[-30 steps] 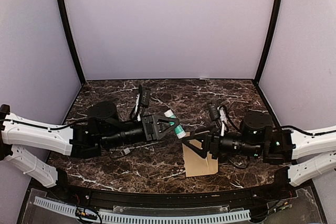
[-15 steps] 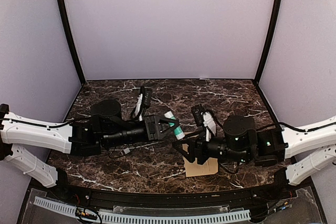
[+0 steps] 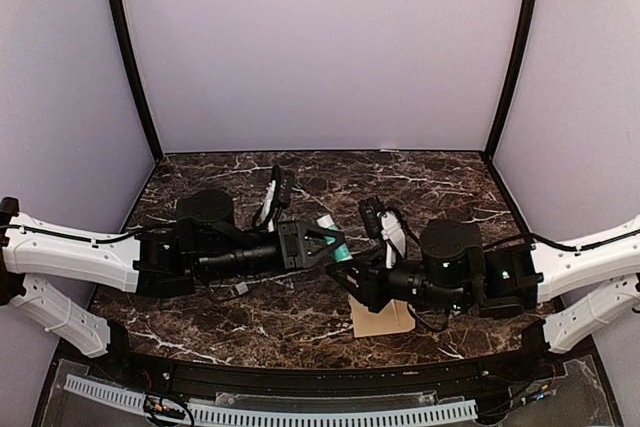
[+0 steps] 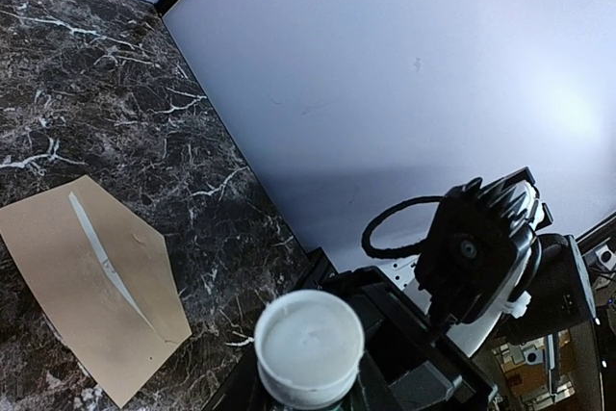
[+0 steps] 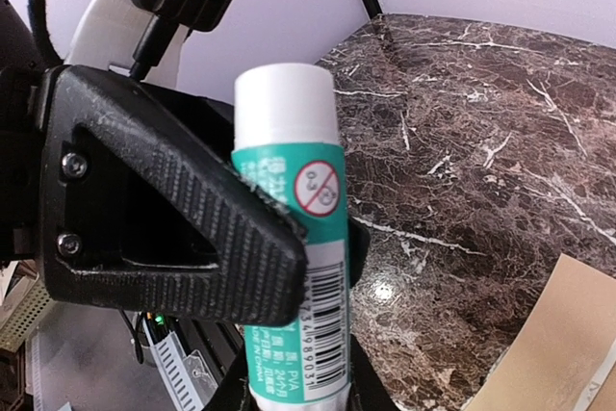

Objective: Place the letter into the envelope and seal it
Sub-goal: Unscrew the solid glue.

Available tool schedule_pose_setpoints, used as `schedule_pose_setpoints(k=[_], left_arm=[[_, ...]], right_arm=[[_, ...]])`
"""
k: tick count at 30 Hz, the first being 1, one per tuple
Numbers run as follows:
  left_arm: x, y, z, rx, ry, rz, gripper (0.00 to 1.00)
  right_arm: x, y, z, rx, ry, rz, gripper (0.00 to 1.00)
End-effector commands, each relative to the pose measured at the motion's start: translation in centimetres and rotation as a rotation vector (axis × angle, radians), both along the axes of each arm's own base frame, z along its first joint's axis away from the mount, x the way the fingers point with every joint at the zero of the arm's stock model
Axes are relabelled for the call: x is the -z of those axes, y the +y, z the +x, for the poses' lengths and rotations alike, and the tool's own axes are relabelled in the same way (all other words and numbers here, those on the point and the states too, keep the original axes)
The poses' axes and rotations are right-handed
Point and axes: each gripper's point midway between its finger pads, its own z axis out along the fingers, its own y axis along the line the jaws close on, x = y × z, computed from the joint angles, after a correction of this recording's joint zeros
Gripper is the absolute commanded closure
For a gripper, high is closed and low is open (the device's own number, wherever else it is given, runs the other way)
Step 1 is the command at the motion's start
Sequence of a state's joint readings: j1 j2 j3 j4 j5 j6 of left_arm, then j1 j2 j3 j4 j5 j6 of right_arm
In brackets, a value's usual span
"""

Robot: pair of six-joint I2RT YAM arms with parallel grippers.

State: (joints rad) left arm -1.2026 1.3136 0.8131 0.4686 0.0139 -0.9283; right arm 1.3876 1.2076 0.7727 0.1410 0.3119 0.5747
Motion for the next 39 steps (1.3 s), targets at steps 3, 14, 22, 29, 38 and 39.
schedule_pose_setpoints(k=[3,14,22,29,38,39], left_arm=[[-1.7,0.3,-0.6,0.025,-0.028,-0.027,1.0],[-4.9,0.0,-6.2,0.346,-0.21,-0.154,1.0],[-6.1,0.7,-9.1,0.498,-0.26,-0.246,1.0],[-5.9,0.8,-7.9,0.422,-0.246,-0.231,1.0],[-3.7,2.8,-2.7,0.099,-0.178,-0.024,1.0],[-3.5,3.1,-2.3,0.074,-0.159,-0.005,1.0]], right_arm=[[-2.9,-0.4,-0.7,-0.023,-0.007,0.138,0.95],[-6.9,-1.1,-5.1,-0.339,0.078,0.46,1.0],[-8.4,-0.5,-8.2,-0.557,0.125,0.522,1.0],[-7.0,-0.4,-6.4,-0.442,0.138,0.463,0.74],[-3.7,-1.5,-5.0,-0.261,0.011,0.169,0.34],[-3.4,-1.6,-4.8,-0.245,0.006,0.145,0.33]])
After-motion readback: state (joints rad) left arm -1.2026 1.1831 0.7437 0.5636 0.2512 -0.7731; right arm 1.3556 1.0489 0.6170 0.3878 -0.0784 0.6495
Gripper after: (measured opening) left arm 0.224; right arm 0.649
